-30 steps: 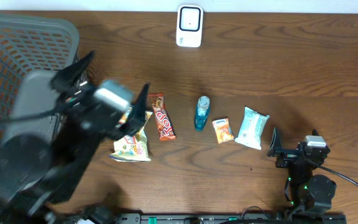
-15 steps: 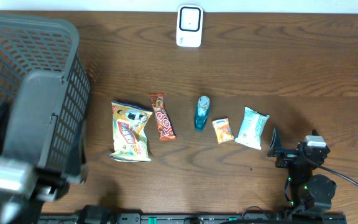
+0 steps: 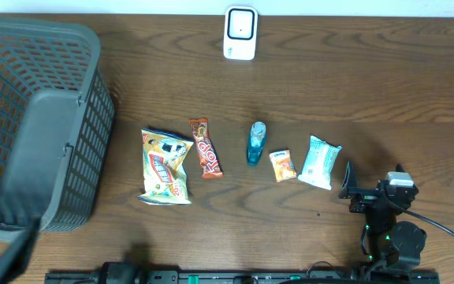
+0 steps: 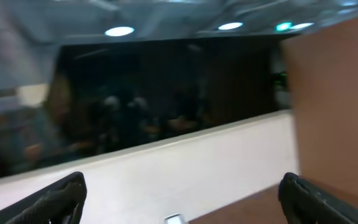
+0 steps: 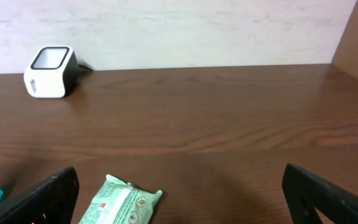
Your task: Scan the item barcode
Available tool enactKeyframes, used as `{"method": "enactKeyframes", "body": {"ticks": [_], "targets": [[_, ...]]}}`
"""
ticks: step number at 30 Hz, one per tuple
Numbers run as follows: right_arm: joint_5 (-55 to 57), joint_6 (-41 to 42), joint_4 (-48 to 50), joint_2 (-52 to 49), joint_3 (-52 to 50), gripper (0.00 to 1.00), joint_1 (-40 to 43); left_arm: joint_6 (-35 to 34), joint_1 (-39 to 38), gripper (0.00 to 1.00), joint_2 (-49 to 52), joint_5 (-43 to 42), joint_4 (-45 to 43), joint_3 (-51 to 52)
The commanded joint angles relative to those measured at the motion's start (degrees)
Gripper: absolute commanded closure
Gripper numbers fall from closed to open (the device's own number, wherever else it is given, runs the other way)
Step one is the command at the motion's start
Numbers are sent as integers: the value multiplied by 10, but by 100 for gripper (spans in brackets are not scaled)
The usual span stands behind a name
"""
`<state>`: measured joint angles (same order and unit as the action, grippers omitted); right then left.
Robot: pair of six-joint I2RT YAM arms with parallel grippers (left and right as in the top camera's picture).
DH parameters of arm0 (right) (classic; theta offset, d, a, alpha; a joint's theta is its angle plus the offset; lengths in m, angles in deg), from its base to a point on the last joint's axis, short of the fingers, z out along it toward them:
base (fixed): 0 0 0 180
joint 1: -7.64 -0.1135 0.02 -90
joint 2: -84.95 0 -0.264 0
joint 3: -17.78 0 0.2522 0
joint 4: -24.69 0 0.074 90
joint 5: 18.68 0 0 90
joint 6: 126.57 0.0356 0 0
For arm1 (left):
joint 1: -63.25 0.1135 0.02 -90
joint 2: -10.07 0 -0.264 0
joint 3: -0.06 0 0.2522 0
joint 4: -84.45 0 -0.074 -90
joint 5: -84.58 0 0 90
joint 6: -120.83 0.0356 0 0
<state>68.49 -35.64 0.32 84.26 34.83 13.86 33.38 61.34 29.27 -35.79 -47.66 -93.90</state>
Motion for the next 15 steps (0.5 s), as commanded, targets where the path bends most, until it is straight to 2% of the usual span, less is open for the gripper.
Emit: {"method": "enactKeyframes", "body": {"ticks": [1,5,15], "targets": [[-1,-6,0,3,-2,1,-4,-13,3,2,-5,-69,-19,-11],[-1,-6,0,3,-2,1,-4,-14,3,2,-5,-70,-61,-24],[-1,-6,0,3,-2,1,-4,-14,34,2,-19,-70,-63,-62]]}}
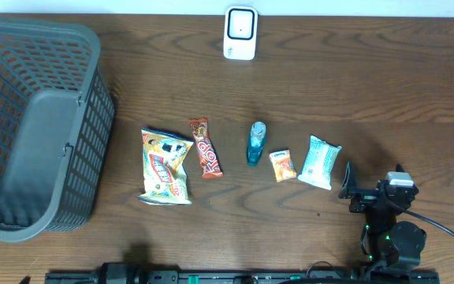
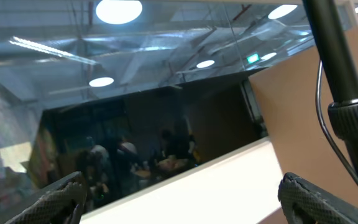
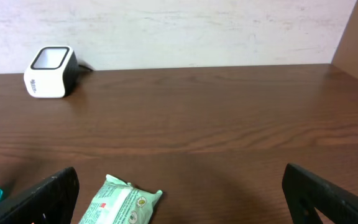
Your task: Scan the item barcode
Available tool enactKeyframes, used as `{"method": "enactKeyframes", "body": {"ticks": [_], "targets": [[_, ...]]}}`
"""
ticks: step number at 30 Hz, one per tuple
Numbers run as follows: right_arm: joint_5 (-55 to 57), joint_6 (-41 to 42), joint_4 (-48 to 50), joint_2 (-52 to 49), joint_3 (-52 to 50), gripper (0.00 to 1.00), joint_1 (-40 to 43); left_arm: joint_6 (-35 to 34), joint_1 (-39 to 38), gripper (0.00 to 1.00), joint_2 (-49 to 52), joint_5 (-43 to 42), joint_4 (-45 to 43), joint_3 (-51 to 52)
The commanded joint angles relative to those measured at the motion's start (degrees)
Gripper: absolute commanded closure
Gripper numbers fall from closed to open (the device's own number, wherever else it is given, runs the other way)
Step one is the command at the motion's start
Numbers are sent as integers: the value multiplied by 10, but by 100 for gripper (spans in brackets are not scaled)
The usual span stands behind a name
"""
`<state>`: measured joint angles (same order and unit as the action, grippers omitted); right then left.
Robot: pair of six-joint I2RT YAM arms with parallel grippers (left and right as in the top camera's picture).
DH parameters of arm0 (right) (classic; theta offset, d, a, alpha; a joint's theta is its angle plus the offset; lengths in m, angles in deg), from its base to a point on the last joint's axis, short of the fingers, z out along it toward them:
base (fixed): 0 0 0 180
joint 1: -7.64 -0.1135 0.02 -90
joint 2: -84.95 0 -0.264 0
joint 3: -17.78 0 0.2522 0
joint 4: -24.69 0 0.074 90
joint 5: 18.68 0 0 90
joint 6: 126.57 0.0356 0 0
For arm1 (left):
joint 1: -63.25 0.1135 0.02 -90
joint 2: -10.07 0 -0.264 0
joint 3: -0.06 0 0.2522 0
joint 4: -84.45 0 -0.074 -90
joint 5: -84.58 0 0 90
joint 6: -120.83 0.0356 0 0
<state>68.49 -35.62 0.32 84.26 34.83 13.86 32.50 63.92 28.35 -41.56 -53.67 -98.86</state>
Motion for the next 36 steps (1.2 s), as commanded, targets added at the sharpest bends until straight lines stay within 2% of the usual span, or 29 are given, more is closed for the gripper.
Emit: {"method": "enactKeyframes", "body": {"ticks": [1,14,23,26,33,36], "targets": [[-1,-6,0,3,-2,1,-4,-5,10,2,-10,-12,-4,-14],[-1,-6,0,3,-2,1,-4,-5,30,2,-17,-12,-8,-13],[-1,-6,0,3,-2,1,-4,-3,79,2,-174,15,-23,106],[-1,-6,0,3,-2,1,-4,-10,68,2,-177,14,-36,119],[-1,-6,0,3,-2,1,-4,-9,51,2,-177,89,-33,156],[-1,-6,0,3,-2,1,-4,-9,34,2,-179,156,-24,165]]}}
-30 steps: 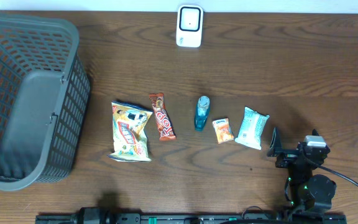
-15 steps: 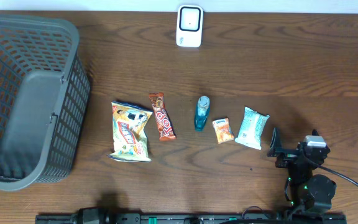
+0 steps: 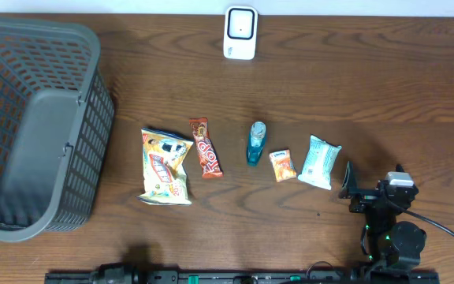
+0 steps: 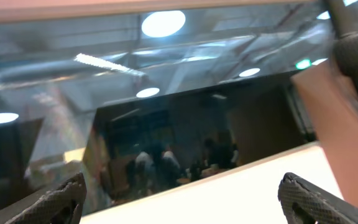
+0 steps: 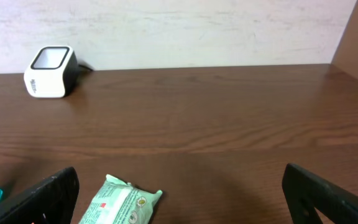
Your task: Scan the item barcode
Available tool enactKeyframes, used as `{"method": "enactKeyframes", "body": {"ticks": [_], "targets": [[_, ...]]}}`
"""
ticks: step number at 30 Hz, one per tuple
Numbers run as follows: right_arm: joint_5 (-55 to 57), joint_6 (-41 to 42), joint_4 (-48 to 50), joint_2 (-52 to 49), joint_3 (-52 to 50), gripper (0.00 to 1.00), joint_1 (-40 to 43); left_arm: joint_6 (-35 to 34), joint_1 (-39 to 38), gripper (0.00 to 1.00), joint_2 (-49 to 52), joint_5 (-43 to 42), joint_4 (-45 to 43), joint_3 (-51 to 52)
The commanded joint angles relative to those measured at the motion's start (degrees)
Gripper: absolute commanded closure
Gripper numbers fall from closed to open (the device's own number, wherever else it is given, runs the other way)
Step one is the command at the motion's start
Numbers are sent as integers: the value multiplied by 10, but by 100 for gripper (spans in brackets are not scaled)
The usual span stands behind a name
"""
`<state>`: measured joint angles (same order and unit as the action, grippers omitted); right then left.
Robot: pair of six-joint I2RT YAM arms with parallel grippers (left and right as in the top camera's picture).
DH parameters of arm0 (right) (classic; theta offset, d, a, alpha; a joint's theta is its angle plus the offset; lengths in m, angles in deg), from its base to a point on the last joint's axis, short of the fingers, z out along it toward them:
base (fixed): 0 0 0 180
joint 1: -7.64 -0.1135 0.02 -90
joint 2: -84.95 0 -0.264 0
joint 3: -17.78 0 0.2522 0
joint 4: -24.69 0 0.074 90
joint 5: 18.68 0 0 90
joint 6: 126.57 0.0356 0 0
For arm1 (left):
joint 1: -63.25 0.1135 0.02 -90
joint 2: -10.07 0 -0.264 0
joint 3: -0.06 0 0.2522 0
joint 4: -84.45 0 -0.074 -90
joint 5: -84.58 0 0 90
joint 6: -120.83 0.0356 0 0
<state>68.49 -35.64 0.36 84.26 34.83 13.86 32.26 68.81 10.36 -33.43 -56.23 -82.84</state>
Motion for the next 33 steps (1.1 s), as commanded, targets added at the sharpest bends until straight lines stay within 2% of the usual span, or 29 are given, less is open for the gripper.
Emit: {"method": "enactKeyframes", "body": {"ticks": [1,7,15,18,22,25,27,30,33], "targets": [[-1,-6,0,3,-2,1,-4,-7,-18,2,0,103,5,9],[-1,-6,0,3,-2,1,-4,-7,-21,2,-1,262,9,44],[-10,-1,18,3,-2,1,-4,-7,-21,2,-1,318,-3,94],[-74,102,18,3,-2,1,-4,-7,-21,2,-1,322,40,103],[-303,323,9,3,-2,1,-4,-7,-21,2,-1,322,128,117],[-417,374,9,3,-2,1,-4,-7,-21,2,-1,322,169,143],[-431,438,29,3,-1,1,-4,-7,-21,2,-1,322,177,171],[-461,610,71,3,-1,1,-4,-7,-21,2,-1,322,173,220],[-460,648,116,3,-2,1,-4,-7,-22,2,-1,321,129,260]]}}
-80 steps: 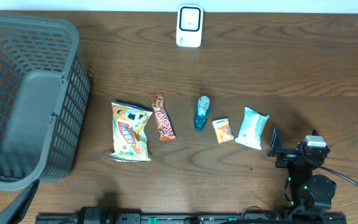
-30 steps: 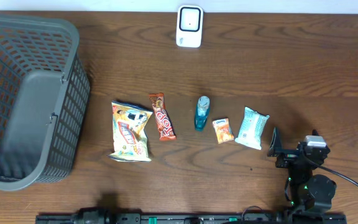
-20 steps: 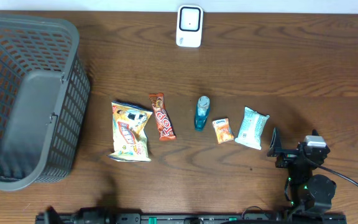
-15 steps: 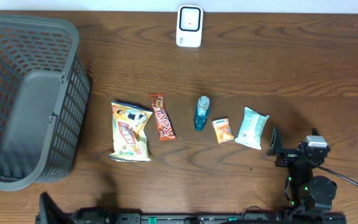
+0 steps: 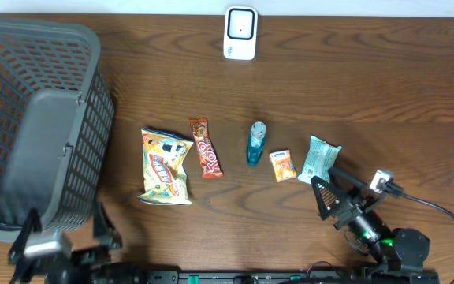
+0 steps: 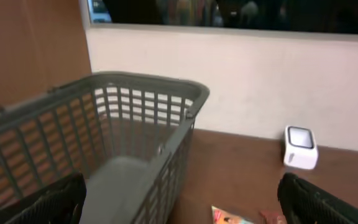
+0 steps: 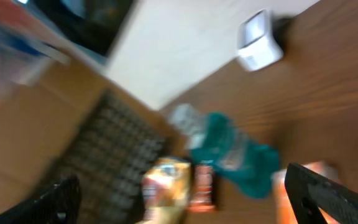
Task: Scan the item barcode
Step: 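Move the right gripper forward and grasp the orange tissue pack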
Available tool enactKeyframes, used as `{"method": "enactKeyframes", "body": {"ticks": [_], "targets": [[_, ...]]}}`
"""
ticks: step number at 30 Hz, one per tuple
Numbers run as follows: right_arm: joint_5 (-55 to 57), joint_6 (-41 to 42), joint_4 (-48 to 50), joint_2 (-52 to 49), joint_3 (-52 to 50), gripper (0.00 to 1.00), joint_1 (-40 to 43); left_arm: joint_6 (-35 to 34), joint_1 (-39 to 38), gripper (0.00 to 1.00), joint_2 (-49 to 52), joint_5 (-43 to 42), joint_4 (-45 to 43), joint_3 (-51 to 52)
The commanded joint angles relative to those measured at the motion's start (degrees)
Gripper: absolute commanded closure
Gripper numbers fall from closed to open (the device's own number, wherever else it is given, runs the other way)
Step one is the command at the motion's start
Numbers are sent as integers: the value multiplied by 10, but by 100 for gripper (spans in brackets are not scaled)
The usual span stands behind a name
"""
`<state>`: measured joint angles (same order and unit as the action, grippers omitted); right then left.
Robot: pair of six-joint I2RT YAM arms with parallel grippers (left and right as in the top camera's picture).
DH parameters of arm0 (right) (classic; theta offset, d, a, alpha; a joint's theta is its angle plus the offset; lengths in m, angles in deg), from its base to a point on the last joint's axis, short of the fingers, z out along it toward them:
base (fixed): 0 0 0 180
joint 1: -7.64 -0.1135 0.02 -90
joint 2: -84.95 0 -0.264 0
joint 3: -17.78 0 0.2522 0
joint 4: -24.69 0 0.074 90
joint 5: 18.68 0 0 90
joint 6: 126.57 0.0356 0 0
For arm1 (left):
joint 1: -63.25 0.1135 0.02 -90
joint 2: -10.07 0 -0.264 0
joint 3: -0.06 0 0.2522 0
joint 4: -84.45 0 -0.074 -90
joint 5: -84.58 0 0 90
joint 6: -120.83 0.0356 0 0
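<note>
A white barcode scanner [image 5: 240,33] stands at the table's far edge, also in the left wrist view [image 6: 301,147]. In a row mid-table lie a yellow snack bag [image 5: 165,166], a brown chocolate bar [image 5: 205,147], a teal bottle [image 5: 256,143], a small orange packet [image 5: 283,166] and a mint-green wipes pack [image 5: 319,160]. My right gripper [image 5: 325,180] is open, angled up-left, its tips just by the wipes pack's near corner, holding nothing. My left gripper [image 5: 65,225] is open at the near left, beside the basket. The right wrist view is blurred and shows the bottle [image 7: 229,152].
A large grey mesh basket [image 5: 38,126] fills the left side of the table; it is seen close in the left wrist view [image 6: 142,99]. A black cable [image 5: 448,221] trails from the right arm near the table's front right.
My left arm, out of the overhead view before, now shows at the near left, its camera facing the table. My right gripper has turned left and now reaches toward the wipes pack.
At first a blur of my left arm showed at the near-left corner, its camera on a window and ceiling; then it was out of the overhead view twice. My right gripper stayed still, open, right of the wipes pack. Now both arms are over the table; no item has moved.
</note>
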<state>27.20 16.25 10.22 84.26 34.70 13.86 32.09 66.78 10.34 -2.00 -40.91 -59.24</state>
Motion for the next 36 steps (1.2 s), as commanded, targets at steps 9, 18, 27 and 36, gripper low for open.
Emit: {"method": "enactKeyframes", "body": {"ticks": [9,18,27,36], "targets": [[-4,186,-17,2,0,17,-4,-5,-1,2,-1,7,-35,40],[54,221,-93,-41,0,2,-11,-5,-1,2,-1,7,-35,40],[93,223,-73,-218,0,1,-45,-5,-1,2,-1,7,-35,40],[200,223,-16,-388,30,8,-169,-5,-1,2,-1,7,-35,40]]}}
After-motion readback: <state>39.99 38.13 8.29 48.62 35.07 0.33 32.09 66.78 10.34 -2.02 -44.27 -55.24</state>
